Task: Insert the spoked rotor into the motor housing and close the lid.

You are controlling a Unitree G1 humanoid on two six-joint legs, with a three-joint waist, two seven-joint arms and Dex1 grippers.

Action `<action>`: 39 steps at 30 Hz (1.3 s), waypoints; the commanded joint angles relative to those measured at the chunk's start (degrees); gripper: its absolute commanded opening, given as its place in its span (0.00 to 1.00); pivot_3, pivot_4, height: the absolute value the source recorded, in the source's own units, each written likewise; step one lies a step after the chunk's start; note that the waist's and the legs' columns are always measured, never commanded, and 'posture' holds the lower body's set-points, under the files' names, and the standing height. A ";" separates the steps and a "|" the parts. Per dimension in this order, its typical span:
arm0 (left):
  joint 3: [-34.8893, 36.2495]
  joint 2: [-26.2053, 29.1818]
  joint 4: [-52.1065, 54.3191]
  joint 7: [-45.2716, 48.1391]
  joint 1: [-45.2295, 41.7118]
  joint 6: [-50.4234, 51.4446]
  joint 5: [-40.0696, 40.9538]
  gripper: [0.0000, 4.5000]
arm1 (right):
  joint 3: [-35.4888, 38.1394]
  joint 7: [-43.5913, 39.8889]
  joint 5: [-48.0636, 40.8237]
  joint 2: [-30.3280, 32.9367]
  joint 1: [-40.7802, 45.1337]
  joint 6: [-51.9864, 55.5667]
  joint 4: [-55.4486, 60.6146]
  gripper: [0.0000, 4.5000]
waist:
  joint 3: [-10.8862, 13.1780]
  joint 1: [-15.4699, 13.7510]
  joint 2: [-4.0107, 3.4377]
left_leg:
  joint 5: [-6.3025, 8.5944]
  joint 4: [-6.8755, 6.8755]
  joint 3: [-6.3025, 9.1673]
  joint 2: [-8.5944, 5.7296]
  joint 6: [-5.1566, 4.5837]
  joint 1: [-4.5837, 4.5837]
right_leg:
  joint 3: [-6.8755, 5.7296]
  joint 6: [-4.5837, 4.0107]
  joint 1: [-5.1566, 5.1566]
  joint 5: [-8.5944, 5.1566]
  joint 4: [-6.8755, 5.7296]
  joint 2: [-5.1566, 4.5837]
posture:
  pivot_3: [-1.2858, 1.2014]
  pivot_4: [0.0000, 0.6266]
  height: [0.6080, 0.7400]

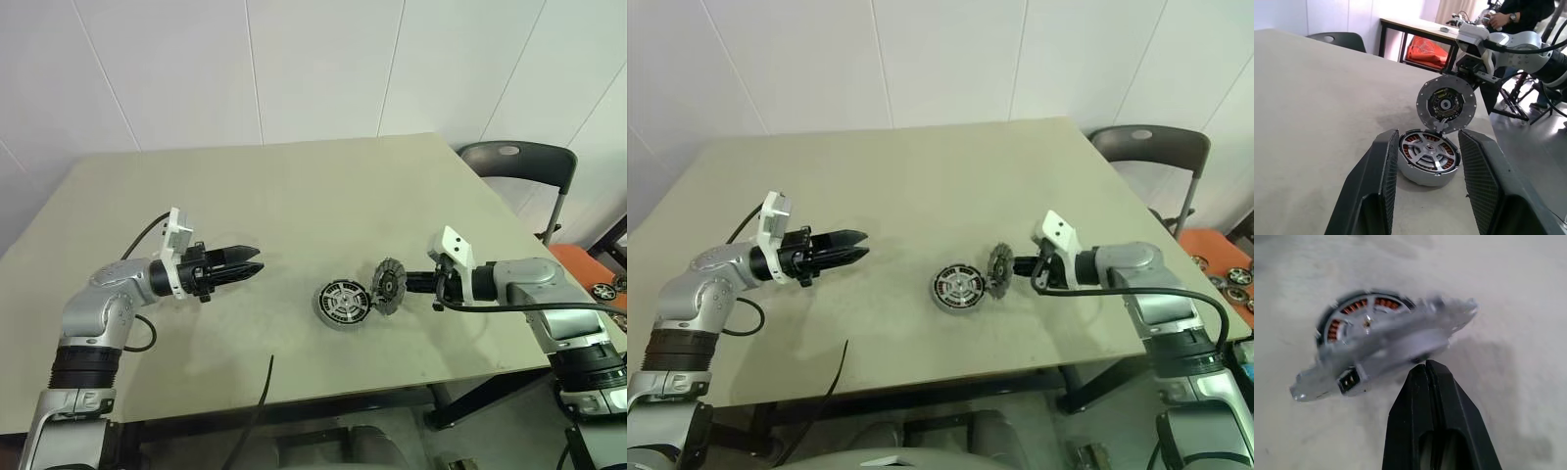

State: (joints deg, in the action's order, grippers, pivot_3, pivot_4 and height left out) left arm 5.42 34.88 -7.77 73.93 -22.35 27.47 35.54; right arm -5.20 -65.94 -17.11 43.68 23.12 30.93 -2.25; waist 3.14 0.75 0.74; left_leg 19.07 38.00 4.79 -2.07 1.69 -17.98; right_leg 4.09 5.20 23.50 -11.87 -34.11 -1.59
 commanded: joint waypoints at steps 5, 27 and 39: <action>1.02 0.35 1.87 -0.03 -0.35 0.13 0.91 0.46 | -1.30 -2.69 0.86 1.72 2.36 -1.45 0.31 0.00 | 0.00 0.06 0.00 | 0.00 0.00 0.00 -0.01 0.00 0.00 | 0.00 0.00 0.00 0.00 0.00 0.00 | 0.52 0.00 1.00; 1.55 0.45 2.79 -0.99 0.30 0.38 1.05 0.46 | -7.02 -7.61 6.93 -5.97 10.93 -15.74 -15.83 0.00 | 0.00 0.86 0.01 | 0.00 0.00 -0.07 0.02 0.00 0.32 | 0.02 -0.01 -0.21 0.00 -0.10 0.06 | 0.52 0.00 1.00; 1.80 0.18 4.07 -1.72 1.26 0.84 1.45 0.46 | -9.20 -8.58 9.83 -10.57 14.04 -18.76 -20.26 0.00 | -0.01 0.39 0.00 | 0.01 -0.02 0.01 0.00 -0.01 0.19 | 0.00 -0.20 -0.10 0.14 -0.10 0.00 | 0.52 0.00 1.00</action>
State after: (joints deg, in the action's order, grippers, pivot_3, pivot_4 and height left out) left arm 5.95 34.85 -5.38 72.24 -20.45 28.40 35.71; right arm -14.24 -74.44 -7.52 33.99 35.06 13.14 -23.08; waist 3.13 1.14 0.73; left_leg 19.08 37.98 4.81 -2.06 1.68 -17.78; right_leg 4.08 5.00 23.40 -11.73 -34.22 -1.58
